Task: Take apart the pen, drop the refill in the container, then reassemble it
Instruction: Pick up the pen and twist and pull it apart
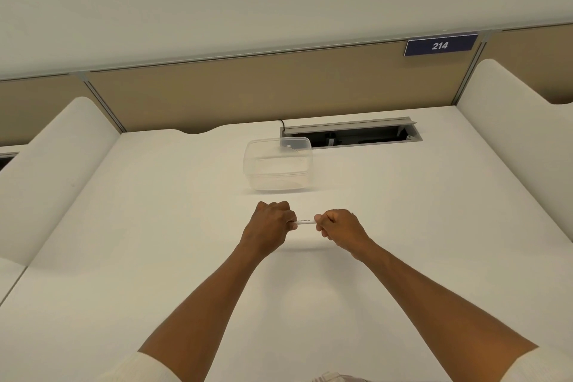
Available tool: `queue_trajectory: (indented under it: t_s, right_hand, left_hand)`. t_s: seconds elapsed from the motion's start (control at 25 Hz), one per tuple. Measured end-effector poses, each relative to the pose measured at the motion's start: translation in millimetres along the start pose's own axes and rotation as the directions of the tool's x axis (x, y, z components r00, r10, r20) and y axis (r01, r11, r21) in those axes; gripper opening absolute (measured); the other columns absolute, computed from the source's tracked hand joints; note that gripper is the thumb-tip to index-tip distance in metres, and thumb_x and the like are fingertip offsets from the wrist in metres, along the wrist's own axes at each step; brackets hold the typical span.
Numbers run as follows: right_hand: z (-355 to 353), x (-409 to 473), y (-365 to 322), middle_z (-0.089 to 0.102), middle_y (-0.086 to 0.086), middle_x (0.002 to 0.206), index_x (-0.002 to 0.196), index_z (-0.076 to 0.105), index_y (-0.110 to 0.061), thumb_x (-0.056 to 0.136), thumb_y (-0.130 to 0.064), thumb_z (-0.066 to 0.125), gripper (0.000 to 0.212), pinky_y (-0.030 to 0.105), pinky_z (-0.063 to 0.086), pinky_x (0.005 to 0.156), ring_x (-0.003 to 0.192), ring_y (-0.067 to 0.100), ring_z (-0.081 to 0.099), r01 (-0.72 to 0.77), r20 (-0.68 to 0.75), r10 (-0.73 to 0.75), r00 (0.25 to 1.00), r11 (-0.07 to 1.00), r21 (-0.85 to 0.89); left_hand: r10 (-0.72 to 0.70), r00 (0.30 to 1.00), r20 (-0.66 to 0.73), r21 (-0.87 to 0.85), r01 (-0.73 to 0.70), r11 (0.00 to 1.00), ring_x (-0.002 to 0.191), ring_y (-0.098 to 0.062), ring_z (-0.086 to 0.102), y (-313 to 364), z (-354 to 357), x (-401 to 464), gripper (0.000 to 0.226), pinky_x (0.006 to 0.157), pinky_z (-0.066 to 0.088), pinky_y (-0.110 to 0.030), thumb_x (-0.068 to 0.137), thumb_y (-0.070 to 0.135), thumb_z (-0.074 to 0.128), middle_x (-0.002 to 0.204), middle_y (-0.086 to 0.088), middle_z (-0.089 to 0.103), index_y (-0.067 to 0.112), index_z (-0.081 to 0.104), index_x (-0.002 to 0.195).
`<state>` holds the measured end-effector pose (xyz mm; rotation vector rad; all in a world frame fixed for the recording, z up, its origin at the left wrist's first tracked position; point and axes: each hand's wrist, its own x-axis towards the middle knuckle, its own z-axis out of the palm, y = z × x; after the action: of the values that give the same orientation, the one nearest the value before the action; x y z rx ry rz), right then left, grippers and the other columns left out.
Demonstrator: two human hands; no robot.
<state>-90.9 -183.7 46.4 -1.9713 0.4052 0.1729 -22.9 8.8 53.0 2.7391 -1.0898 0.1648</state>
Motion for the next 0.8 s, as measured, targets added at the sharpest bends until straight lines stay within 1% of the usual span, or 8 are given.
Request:
queue_trajectory:
  t_s: [0.12,0.2,0.28,0.36,0.48,0.64,0.72,0.8]
  right_hand:
    - [-3,1,-1,0.067,-0.007,0.071,0.081,0.069,-0.013,0.092,-0.029,0.063,0.021,0.022,0.043,0.056,0.062,0.011,0.055,-0.001,0.008,0.001,1.0,0.998,0.069]
    - [-5,0,-3,0.067,-0.002,0.072,0.082,0.069,-0.01,0.093,-0.04,0.061,0.033,0.022,0.041,0.049,0.061,0.013,0.055,-0.034,0.042,0.031,0.999,0.995,0.091]
    - [-5,0,-4,0.064,0.001,0.065,0.075,0.067,-0.01,0.094,-0.046,0.055,0.043,0.022,0.039,0.045,0.055,0.014,0.053,-0.055,0.062,0.053,0.997,0.998,0.036]
    - [-5,0,-4,0.059,0.004,0.06,0.068,0.064,-0.012,0.095,-0.046,0.054,0.045,0.023,0.037,0.045,0.051,0.015,0.051,-0.047,0.056,0.046,0.997,0.999,0.017]
    - [-5,2,-5,0.055,0.005,0.06,0.067,0.062,-0.012,0.094,-0.039,0.056,0.038,0.025,0.036,0.046,0.051,0.015,0.05,-0.03,0.04,0.027,0.999,0.996,0.085]
    - [-8,4,-12,0.053,0.003,0.058,0.065,0.061,-0.014,0.091,-0.034,0.059,0.033,0.027,0.038,0.049,0.052,0.015,0.049,0.008,0.01,-0.009,1.0,0.992,0.123]
    - [-10,5,-16,0.052,0.003,0.058,0.066,0.061,-0.013,0.092,-0.032,0.058,0.032,0.028,0.039,0.049,0.052,0.015,0.048,0.036,0.01,-0.038,0.999,0.99,0.138]
    - [-13,6,-19,0.052,0.003,0.058,0.068,0.062,-0.012,0.093,-0.03,0.057,0.03,0.028,0.041,0.051,0.052,0.014,0.048,0.067,0.019,-0.07,0.997,0.987,0.144]
  left_hand:
    - [-0.005,1.0,0.0,-0.003,0.005,1.0,0.069,-0.023,0.054,0,0,0,0.016,0.069,0.024,-0.032,0.095,0.025,0.057,0.082,0.003,0.058,0.02,0.07,0.087]
    - [-0.004,1.0,0.0,0.001,0.004,1.0,0.069,-0.023,0.054,-1,-1,1,0.016,0.069,0.024,-0.031,0.095,0.025,0.057,0.083,0.004,0.058,0.021,0.07,0.087]
    - [-0.005,1.0,0.002,-0.007,0.005,1.0,0.069,-0.022,0.054,0,-2,1,0.015,0.07,0.023,-0.031,0.095,0.025,0.057,0.083,0.005,0.058,0.022,0.07,0.088]
    - [-0.005,1.0,-0.002,-0.012,0.005,1.0,0.069,-0.021,0.054,1,-4,2,0.015,0.069,0.022,-0.031,0.095,0.026,0.057,0.083,0.005,0.059,0.022,0.07,0.088]
    - [-0.008,1.0,-0.004,-0.034,0.008,0.999,0.069,-0.022,0.054,3,-3,1,0.015,0.069,0.023,-0.031,0.095,0.024,0.056,0.084,0.005,0.06,0.021,0.069,0.089]
    - [-0.055,0.998,0.011,-0.189,0.056,0.98,0.068,-0.02,0.054,-1,-3,-1,0.018,0.065,0.038,-0.033,0.094,0.012,0.053,0.083,0.007,0.06,0.023,0.064,0.085]
    - [-0.098,0.994,0.051,-0.275,0.108,0.955,0.071,-0.018,0.052,-2,-5,-1,0.027,0.064,0.046,-0.034,0.09,0.003,0.049,0.08,0.009,0.059,0.027,0.056,0.081]
    - [-0.116,0.989,0.095,-0.312,0.14,0.94,0.072,-0.017,0.051,-4,-7,1,0.034,0.066,0.047,-0.034,0.09,0.001,0.045,0.079,0.01,0.058,0.033,0.049,0.077]
